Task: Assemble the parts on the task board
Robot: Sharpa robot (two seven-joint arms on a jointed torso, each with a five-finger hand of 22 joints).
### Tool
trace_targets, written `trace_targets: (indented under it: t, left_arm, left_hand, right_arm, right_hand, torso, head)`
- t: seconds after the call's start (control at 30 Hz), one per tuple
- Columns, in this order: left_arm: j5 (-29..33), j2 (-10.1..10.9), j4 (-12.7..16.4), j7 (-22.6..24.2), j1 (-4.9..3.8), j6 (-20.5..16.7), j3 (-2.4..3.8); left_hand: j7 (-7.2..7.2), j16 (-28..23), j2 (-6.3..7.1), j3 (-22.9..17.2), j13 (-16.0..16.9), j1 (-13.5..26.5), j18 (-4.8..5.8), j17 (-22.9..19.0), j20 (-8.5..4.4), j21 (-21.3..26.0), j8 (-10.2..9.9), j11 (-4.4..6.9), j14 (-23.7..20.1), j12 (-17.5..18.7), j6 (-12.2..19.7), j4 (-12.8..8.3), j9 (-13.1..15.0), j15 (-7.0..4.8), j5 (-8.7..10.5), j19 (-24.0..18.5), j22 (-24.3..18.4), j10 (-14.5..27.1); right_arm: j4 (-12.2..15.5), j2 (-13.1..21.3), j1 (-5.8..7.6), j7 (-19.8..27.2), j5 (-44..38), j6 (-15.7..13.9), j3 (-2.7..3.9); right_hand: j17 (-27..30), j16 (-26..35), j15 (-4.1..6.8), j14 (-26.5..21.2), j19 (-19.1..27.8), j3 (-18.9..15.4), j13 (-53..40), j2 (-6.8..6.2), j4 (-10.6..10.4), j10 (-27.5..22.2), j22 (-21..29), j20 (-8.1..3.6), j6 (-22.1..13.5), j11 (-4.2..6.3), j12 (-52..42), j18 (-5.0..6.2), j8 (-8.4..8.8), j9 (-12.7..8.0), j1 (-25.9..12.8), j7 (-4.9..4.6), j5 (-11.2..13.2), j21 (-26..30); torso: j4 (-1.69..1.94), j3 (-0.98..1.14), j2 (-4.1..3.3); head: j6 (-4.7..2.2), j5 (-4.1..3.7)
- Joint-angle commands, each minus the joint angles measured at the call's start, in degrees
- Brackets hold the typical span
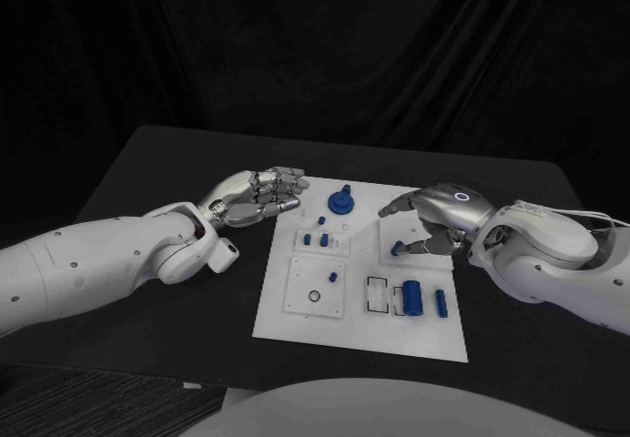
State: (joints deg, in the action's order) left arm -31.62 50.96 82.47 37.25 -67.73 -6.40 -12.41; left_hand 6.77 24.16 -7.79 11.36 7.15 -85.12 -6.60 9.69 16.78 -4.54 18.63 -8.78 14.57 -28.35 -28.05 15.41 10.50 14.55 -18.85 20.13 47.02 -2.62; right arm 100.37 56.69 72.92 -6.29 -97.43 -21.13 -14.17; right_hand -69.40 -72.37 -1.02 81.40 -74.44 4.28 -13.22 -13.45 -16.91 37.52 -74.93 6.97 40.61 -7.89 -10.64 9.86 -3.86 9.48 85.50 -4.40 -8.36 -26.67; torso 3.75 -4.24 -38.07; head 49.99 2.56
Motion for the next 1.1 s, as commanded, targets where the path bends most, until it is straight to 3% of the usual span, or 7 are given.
trace_targets:
  t: [0.03, 0.23, 0.33, 0.43, 0.5, 0.63, 1.1]
  left_arm:
    - [0.4, 0.1, 0.3, 0.7, 0.11, 0.4, 0.04]
    - [0.4, 0.3, 0.4, 0.6, 0.14, 0.4, 0.04]
    - [0.4, 0.3, 0.4, 0.6, 0.16, 0.4, 0.04]
    - [0.4, 0.2, 0.4, 0.6, 0.18, 0.5, 0.04]
    - [0.4, 0.2, 0.4, 0.6, 0.19, 0.5, 0.04]
    - [0.4, 0.2, 0.4, 0.6, 0.22, 0.5, 0.04]
    - [0.4, 0.1, 0.3, 0.5, 0.28, 0.8, 0.04]
  left_hand:
    - [-0.07, 0.3, -0.37, 0.3, 0.0, -0.3, 0.59, 0.1, -0.09, -0.3, -0.3, -0.41, 0.3, -0.2, 0.2, 0.0, -0.1, -0.04, -0.18, 0.4, -0.1, 0.1]
    - [-0.11, 0.3, -0.36, 0.4, -0.1, -0.3, 0.61, 0.1, -0.09, -0.3, -0.3, -0.45, 0.3, -0.2, 0.2, 0.1, -0.1, -0.02, -0.18, 0.5, -0.1, 0.1]
    - [-0.11, 0.3, -0.36, 0.4, -0.1, -0.3, 0.61, 0.1, -0.09, -0.3, -0.3, -0.45, 0.3, -0.2, 0.2, 0.1, -0.1, -0.02, -0.18, 0.5, -0.1, 0.1]
    - [-0.11, 0.3, -0.36, 0.4, -0.1, -0.3, 0.61, 0.1, -0.09, -0.3, -0.3, -0.45, 0.3, -0.2, 0.2, 0.1, -0.1, -0.02, -0.18, 0.5, -0.1, 0.1]
    - [-0.15, 0.4, -0.35, 0.4, -0.1, -0.3, 0.63, 0.1, -0.10, -0.3, -0.3, -0.48, 0.3, -0.2, 0.2, 0.1, -0.1, -0.01, -0.19, 0.5, -0.1, 0.1]
    - [-0.15, 0.4, -0.35, 0.4, -0.1, -0.3, 0.63, 0.1, -0.10, -0.3, -0.3, -0.48, 0.3, -0.2, 0.2, 0.1, -0.1, -0.01, -0.19, 0.5, -0.1, 0.1]
    - [-0.23, 0.6, -0.37, 0.4, -0.1, -0.4, 0.66, 0.1, -0.10, -0.3, -0.4, -0.57, 0.5, -0.3, 0.2, 0.0, -0.1, 0.05, -0.26, 0.5, -0.1, 0.1]
  right_arm:
    - [-0.6, 0.4, -0.80, -2.4, -0.6, 1.2, -0.02]
    - [-1.9, 0.6, -2.01, -2.5, -0.6, 1.7, -0.03]
    - [-2.5, 0.3, -2.30, -2.2, -0.6, 1.9, -0.03]
    - [-2.9, -0.1, -2.51, -1.9, -0.6, 1.7, -0.03]
    - [-3.2, -0.3, -2.63, -1.5, -0.6, 1.5, -0.03]
    - [-3.8, -1.0, -2.90, -0.7, -0.6, 0.9, -0.03]
    - [-5.5, -2.9, -3.76, 0.8, -0.4, -0.1, -0.03]
  right_hand:
    - [0.0, -0.2, -0.07, 0.5, -0.5, -0.6, 0.5, -0.85, -0.2, -0.4, -2.6, -0.15, -0.6, -0.08, 0.1, -0.81, 0.41, -0.3, -0.3, 0.01, 0.4, -0.3]
    - [-0.3, -0.6, -0.40, 0.9, -1.2, 0.6, 1.6, 0.69, 0.0, 2.0, -2.9, 0.06, 3.9, -0.18, -1.3, -1.02, -0.42, -0.2, 0.0, -0.27, -0.7, -1.4]
    - [-0.6, -1.0, -0.58, 1.2, -1.7, 1.4, 2.5, 1.81, 0.1, 4.2, -3.2, 0.22, 6.3, 0.05, -2.2, -1.12, -1.10, -0.3, 0.0, -1.39, -0.8, -2.2]
    - [-0.7, -1.2, -0.88, 1.4, -2.1, 2.1, 3.1, 2.78, 0.3, 6.3, -3.3, 0.42, 7.9, 0.32, -2.9, -1.21, -1.47, -0.4, 0.2, -1.59, -1.3, -2.7]
    - [-0.7, -1.2, -0.84, 1.5, -2.3, 2.6, 3.6, 3.56, 0.6, 7.8, -3.4, 0.47, 9.8, 0.56, -3.3, -1.20, -2.04, -0.3, 0.6, -2.51, -2.4, -2.9]
    - [-0.9, -1.5, -0.72, 1.8, -2.7, 3.2, 4.3, 4.59, 1.3, 10.5, -3.6, 0.36, 11.2, 0.99, -3.8, -1.25, -2.02, -0.5, 1.2, -2.99, -4.4, -3.9]
    - [-1.7, -2.4, -0.08, 2.6, -4.0, 4.1, 6.0, 5.89, 3.1, 19.0, -4.2, -0.10, 13.2, 1.99, -3.5, -1.66, -0.87, -1.7, 0.5, -3.98, -5.0, -6.9]
  torso:
    - [-0.09, -0.06, 0.02]
    - [-0.01, -0.05, 0.04]
    - [-0.05, -0.08, 0.05]
    - [-0.04, -0.06, 0.04]
    - [-0.07, -0.07, 0.05]
    - [-0.04, -0.08, 0.05]
    - [-0.05, -0.09, 0.05]
  head:
    - [0.01, 0.11]
    - [0.01, -0.07]
    - [0.01, -0.05]
    - [0.01, -0.04]
    - [0.01, 0.04]
    - [0.01, 0.01]
    - [0.01, 0.04]
